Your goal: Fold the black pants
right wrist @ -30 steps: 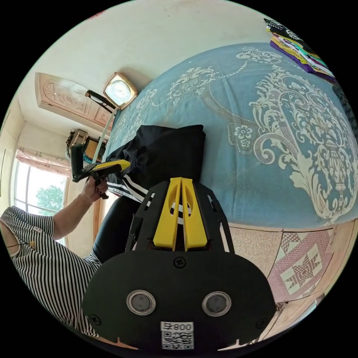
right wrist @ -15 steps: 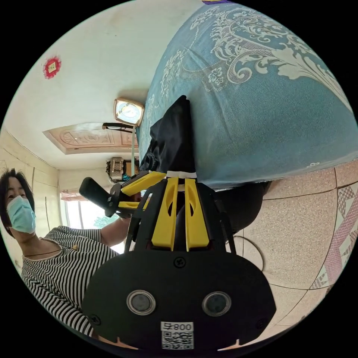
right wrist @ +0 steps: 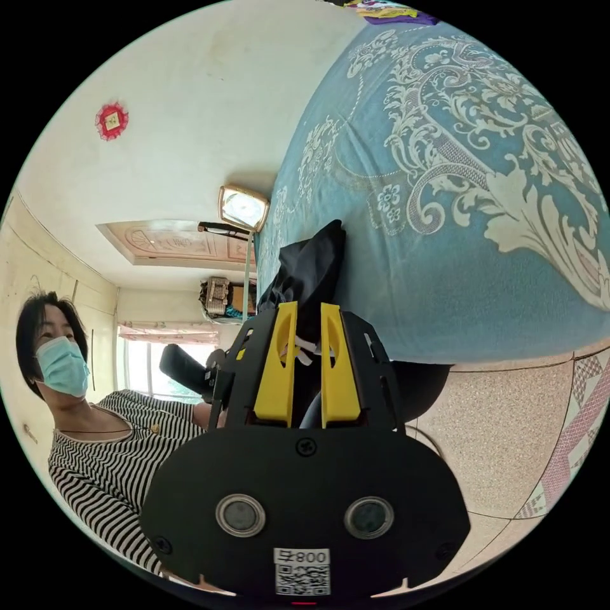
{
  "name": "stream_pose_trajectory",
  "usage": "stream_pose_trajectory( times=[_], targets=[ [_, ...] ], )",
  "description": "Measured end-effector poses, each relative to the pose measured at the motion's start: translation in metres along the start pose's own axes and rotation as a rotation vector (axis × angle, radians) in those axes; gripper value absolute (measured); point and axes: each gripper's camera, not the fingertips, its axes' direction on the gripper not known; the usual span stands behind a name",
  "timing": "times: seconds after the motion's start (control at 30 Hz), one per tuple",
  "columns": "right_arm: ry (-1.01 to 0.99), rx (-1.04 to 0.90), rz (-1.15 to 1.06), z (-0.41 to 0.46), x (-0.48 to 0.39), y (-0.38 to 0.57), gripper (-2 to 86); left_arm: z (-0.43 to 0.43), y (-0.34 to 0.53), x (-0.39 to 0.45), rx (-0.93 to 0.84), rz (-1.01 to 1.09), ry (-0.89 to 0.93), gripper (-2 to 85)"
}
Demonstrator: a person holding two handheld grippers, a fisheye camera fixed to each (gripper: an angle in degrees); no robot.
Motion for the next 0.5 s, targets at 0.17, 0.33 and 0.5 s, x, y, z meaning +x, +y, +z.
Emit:
stream_pose_trajectory(
  times=[0.17, 0.33, 0.5],
  targets=[
    [0.025, -0.043, 0.042, 0.015, 0.006, -0.042, 9.6, -0.012, 0.013, 0.01, 0.038, -0.008, 0.0, 3.4],
    [-0.014, -0.113, 0.063, 0.045, 0.001, -0.078, 10.9, -0.022, 0.028, 0.016, 0.05, -0.008, 0.003, 3.4],
    [-0.025, -0.159, 0.095, 0.07, -0.003, -0.099, 7.8, -0.03, 0.04, 0.018, 0.045, -0.005, 0.004, 3.3]
  ],
)
